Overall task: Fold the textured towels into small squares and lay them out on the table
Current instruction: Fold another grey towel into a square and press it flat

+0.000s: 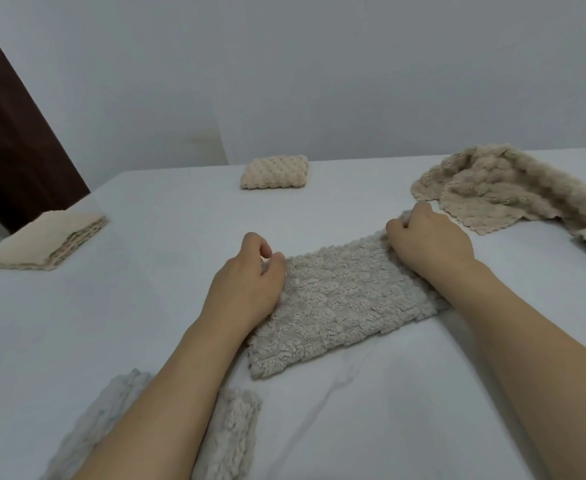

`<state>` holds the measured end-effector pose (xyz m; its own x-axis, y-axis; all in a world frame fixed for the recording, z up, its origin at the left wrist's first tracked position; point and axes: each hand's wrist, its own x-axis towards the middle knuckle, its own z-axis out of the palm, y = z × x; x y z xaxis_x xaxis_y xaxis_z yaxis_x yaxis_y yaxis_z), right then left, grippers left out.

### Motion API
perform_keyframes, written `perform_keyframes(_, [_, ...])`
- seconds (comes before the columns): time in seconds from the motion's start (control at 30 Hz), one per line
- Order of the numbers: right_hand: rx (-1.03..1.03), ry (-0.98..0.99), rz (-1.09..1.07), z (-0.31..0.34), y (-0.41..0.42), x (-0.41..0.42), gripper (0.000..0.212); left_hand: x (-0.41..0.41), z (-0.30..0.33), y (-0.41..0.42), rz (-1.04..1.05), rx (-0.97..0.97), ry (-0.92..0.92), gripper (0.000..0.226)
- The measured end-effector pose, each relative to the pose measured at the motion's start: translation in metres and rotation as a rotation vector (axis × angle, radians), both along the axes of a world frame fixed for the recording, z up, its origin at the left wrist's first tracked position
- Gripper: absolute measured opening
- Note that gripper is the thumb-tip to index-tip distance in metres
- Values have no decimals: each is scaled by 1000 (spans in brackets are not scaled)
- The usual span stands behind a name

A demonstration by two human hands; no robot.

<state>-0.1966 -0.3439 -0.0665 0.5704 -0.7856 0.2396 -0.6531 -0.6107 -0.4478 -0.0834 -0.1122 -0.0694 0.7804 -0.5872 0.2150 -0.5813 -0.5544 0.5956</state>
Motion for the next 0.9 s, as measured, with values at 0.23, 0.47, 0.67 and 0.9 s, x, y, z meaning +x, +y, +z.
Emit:
perform_keyframes(0.23, [32,68,20,1,-10,0,41,13,-12,-2,74,164,-183,23])
perform_keyframes(0.47, [22,39,109,-5,-20,-4,37,13,-17,-3,127,94,-136,18])
perform_keyframes(0.67, [-67,35,107,-7,-18,-5,37,-3,8,-5,277,306,-182,31])
perform_keyframes(0.9, [-93,35,91,-8,-17,-4,38,-64,30,-84,-179,294,-182,50])
